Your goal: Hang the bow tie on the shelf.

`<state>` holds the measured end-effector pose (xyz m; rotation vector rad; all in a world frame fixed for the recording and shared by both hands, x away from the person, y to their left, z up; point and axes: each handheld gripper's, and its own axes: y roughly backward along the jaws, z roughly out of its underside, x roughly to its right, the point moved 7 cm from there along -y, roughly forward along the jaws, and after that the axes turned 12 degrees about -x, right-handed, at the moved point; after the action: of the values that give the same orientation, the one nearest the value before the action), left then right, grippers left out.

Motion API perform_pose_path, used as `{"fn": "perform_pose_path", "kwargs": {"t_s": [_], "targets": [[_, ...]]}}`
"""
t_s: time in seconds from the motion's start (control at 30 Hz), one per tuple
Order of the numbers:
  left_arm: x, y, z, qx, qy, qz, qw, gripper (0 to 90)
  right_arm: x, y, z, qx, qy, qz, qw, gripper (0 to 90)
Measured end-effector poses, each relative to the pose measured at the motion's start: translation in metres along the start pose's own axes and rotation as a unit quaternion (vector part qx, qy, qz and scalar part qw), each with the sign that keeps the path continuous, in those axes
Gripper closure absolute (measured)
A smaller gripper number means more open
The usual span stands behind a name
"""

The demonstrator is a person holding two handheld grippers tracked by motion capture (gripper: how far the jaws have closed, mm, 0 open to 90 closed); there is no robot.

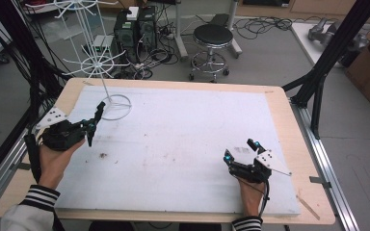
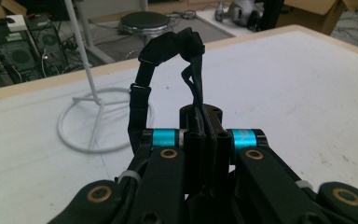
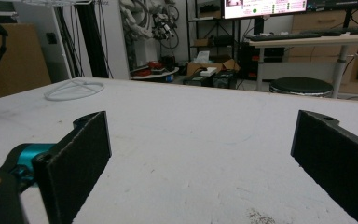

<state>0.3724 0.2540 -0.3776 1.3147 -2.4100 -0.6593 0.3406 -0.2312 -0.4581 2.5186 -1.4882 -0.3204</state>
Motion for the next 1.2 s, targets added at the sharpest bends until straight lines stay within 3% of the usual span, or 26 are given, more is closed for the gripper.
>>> {"fn": "perform_pose_path", "kwargs": {"t_s": [0.33, 0.5, 0.93, 1.2], "targets": [[-0.012, 0.013, -0.014, 0.037, 0.02, -0.014, 0.999, 87.1, 0.0, 0.0, 0.0, 0.0, 0.002, 0.001, 1.0, 3.7], [-0.015, 0.018, -0.021, 0.051, 0.033, -0.003, 0.9982, 87.2, 0.0, 0.0, 0.0, -0.001, 0.002, 0.0, 1.0, 3.7], [-0.032, 0.032, -0.033, 0.077, 0.042, -0.023, 0.9959, 87.2, -0.001, 0.0, 0.0, -0.003, 0.001, -0.001, 1.0, 3.7], [-0.036, 0.034, -0.05, 0.089, 0.037, -0.031, 0.9949, 87.2, -0.001, 0.0, 0.0, -0.004, 0.002, 0.0, 1.0, 3.7]]}}
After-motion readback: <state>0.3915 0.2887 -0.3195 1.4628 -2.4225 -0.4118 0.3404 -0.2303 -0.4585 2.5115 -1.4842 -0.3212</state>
